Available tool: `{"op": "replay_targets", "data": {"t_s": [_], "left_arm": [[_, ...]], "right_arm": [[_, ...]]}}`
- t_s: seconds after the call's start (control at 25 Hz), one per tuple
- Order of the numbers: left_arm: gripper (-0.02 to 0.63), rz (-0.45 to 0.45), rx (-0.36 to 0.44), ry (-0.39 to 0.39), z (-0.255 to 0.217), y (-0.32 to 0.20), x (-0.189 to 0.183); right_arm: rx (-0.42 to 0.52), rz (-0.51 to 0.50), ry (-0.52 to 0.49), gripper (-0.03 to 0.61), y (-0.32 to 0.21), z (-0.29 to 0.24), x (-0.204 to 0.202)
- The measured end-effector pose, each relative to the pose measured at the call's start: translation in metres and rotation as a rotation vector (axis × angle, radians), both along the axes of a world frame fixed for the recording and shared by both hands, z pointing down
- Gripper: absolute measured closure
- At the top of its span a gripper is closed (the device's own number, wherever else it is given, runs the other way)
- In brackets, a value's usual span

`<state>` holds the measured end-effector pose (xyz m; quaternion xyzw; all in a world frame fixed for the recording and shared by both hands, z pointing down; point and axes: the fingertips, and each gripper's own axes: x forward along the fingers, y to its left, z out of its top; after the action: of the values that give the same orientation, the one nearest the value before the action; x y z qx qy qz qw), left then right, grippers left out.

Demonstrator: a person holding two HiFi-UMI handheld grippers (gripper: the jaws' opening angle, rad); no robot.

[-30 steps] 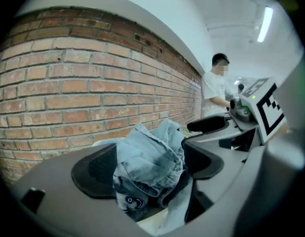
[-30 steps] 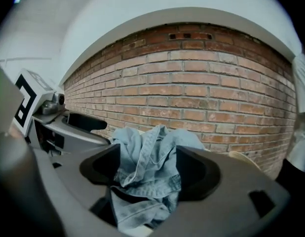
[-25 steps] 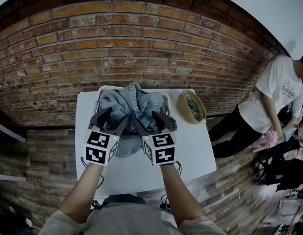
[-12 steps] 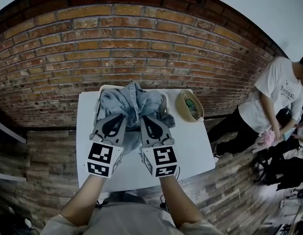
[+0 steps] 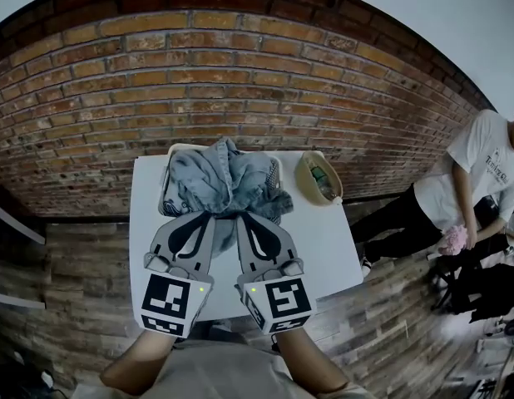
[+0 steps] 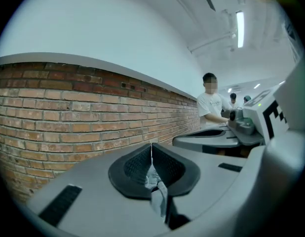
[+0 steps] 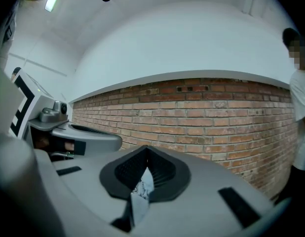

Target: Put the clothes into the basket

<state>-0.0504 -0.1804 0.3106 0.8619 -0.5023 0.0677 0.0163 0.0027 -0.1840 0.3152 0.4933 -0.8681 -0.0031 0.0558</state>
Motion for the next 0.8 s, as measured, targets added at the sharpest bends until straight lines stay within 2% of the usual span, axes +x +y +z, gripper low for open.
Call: {"op": "replay_targets", "data": {"t_s": [0.48,0.8], "left_arm": [[0.6,0.011,-0.012,0.018,-0.01,0.056,0.004],[0.6,0.009,-0.038,0.011,0.001,0.067,0.012]], "right_arm": [[0.013,-0.046,0.013,0.572,0.06,-0.014,-0.007],[0.009,-0.053,-0.007,0.572,0.073,-0.011,-0.001]]}}
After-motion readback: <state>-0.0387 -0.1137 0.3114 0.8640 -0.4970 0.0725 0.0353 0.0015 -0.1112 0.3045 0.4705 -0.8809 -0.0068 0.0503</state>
